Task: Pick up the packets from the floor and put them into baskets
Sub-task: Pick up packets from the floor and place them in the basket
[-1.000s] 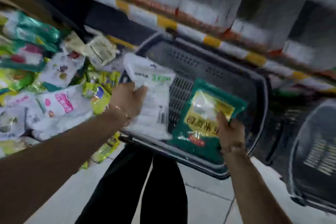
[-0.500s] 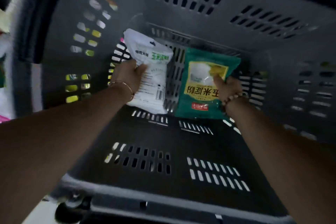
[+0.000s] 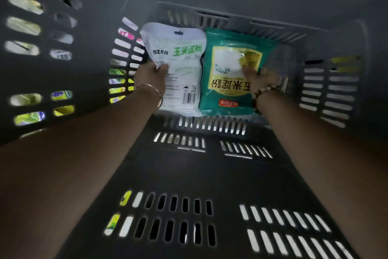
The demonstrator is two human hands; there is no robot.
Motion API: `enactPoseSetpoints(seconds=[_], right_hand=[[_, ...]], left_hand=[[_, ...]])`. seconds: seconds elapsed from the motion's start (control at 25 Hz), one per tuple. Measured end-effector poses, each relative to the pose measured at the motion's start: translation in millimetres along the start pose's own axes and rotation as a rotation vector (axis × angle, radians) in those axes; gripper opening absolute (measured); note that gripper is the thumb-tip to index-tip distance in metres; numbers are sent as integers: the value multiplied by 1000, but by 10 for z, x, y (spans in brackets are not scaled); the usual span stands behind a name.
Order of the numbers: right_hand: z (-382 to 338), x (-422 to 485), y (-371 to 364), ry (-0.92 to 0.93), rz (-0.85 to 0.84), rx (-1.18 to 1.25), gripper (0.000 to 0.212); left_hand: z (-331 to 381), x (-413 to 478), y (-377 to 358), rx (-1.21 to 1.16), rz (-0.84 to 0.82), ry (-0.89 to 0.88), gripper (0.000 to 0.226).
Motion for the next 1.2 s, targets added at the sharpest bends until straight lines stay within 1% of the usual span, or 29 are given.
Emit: enactPoseSetpoints(seconds=[0.04, 0.12, 0.2, 0.28, 0.32, 0.4, 0.44, 0.52, 0.6, 0.64, 0.76, 0.84, 0.92, 1.04, 1.12, 1.2], right_hand=[[1, 54, -10, -20, -1, -35, 27], [1, 138, -23, -92, -26, -188, 45], [17, 149, -30, -172, -51, -261, 55], [7, 109, -38, -201, -58, -232, 55], [-16, 69, -15, -196, -42, -225, 51], [-77, -24, 62, -156, -14, -264, 42], [-128, -84, 105, -128, -15, -307, 40], [-250, -238, 219, -83, -22, -381, 43], [-397, -415, 309, -46, -58, -446, 47], [-482, -503, 346, -31, -75, -460, 48], [-779, -853, 471, -7, -85, -461, 46], [-1018, -1124, 552, 54, -123, -495, 40], [-1282, -1453, 661, 95, -124, -444, 38], [-1640, -1937, 848, 152, -96, -330, 36], [-1835, -2274, 893, 243, -135, -289, 33], [-1997, -2558, 881, 325, -193, -300, 32]], left_hand=[[15, 46, -33, 61, -19, 30, 35], [70, 107, -105, 182, -65, 85, 35], [119, 131, -155, 201, -66, 122, 35], [121, 108, -146, 210, -21, 146, 36], [112, 86, -129, 222, -18, 146, 37], [77, 18, -67, 179, -45, 173, 40], [52, -21, -20, 141, -52, 191, 42], [11, -177, 87, 101, -45, 219, 40], [-5, -366, 188, 8, -52, 263, 33], [24, -470, 250, -34, -70, 283, 32], [170, -841, 449, -58, -160, 311, 37], [320, -1181, 644, -176, -159, 287, 35], [463, -1569, 933, -281, -131, 209, 33], [546, -2093, 1328, -356, -151, 104, 30], [512, -2388, 1618, -398, -162, 49, 28], [424, -2602, 1903, -432, -153, 27, 28]])
Point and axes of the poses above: each hand's wrist, its own x-axis towards the middle knuckle, its own y-axis out of the back of the hand, z = x × y, the point moved 6 cm from there along x, towards the middle knuckle, and after that the axes turned 12 degrees about y, right-handed, at the moved point
